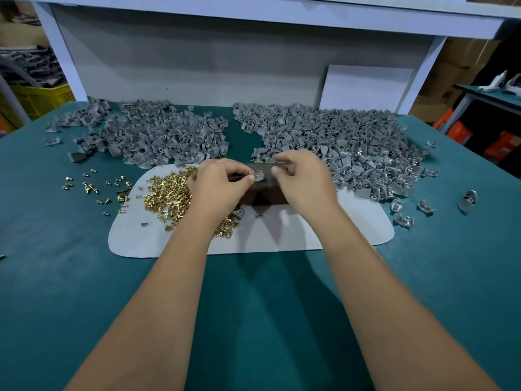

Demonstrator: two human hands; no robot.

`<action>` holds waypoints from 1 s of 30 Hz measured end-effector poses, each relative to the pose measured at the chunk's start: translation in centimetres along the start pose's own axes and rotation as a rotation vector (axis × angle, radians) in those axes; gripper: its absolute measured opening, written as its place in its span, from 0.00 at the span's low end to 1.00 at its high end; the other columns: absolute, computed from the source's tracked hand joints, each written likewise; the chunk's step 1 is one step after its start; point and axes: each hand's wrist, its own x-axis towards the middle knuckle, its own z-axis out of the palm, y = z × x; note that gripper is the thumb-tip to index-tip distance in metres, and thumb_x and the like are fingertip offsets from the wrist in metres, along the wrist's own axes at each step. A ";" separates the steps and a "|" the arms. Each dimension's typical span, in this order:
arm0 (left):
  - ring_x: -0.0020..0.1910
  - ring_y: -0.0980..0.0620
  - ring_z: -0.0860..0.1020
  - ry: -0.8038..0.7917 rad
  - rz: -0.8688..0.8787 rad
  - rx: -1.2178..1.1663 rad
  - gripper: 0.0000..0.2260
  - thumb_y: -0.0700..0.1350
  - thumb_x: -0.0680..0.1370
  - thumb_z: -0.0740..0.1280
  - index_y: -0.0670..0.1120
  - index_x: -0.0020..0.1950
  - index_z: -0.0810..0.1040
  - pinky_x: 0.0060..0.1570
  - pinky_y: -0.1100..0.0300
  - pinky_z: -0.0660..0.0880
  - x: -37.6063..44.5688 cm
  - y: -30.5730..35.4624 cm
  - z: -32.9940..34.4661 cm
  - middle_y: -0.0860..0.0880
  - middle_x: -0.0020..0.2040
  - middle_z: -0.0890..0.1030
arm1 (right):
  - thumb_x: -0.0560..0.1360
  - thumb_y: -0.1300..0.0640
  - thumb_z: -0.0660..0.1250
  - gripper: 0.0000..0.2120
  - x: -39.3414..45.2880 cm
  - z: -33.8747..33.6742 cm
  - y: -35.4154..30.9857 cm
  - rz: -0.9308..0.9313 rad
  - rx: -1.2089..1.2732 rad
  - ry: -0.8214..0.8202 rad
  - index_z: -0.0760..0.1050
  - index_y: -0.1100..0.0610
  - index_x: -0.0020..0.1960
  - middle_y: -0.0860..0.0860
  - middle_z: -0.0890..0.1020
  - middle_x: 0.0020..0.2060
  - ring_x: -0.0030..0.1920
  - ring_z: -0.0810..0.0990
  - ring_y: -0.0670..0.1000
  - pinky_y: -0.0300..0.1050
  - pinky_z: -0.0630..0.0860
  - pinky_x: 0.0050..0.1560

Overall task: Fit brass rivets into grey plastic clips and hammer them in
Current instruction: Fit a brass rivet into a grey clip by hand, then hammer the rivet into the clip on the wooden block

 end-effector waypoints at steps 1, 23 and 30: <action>0.59 0.48 0.77 0.000 0.005 0.006 0.13 0.48 0.74 0.73 0.65 0.35 0.77 0.64 0.42 0.69 0.0 -0.1 0.0 0.62 0.45 0.80 | 0.77 0.53 0.64 0.10 -0.4 -0.7 0.7 0.051 -0.158 0.093 0.79 0.52 0.57 0.51 0.80 0.54 0.53 0.78 0.55 0.48 0.75 0.52; 0.67 0.52 0.62 0.086 -0.107 0.132 0.07 0.54 0.77 0.69 0.63 0.39 0.77 0.59 0.54 0.51 -0.5 0.1 1.2 0.63 0.51 0.78 | 0.79 0.49 0.60 0.11 -4.9 -3.3 0.1 0.036 -0.264 0.181 0.72 0.43 0.60 0.48 0.81 0.39 0.41 0.79 0.57 0.45 0.66 0.34; 0.67 0.52 0.62 0.090 -0.114 0.134 0.06 0.54 0.77 0.68 0.62 0.40 0.77 0.64 0.47 0.53 -0.4 -0.1 1.3 0.65 0.50 0.76 | 0.79 0.50 0.59 0.18 -5.5 -2.3 0.3 0.076 -0.227 0.184 0.68 0.37 0.68 0.48 0.83 0.44 0.43 0.80 0.56 0.45 0.68 0.34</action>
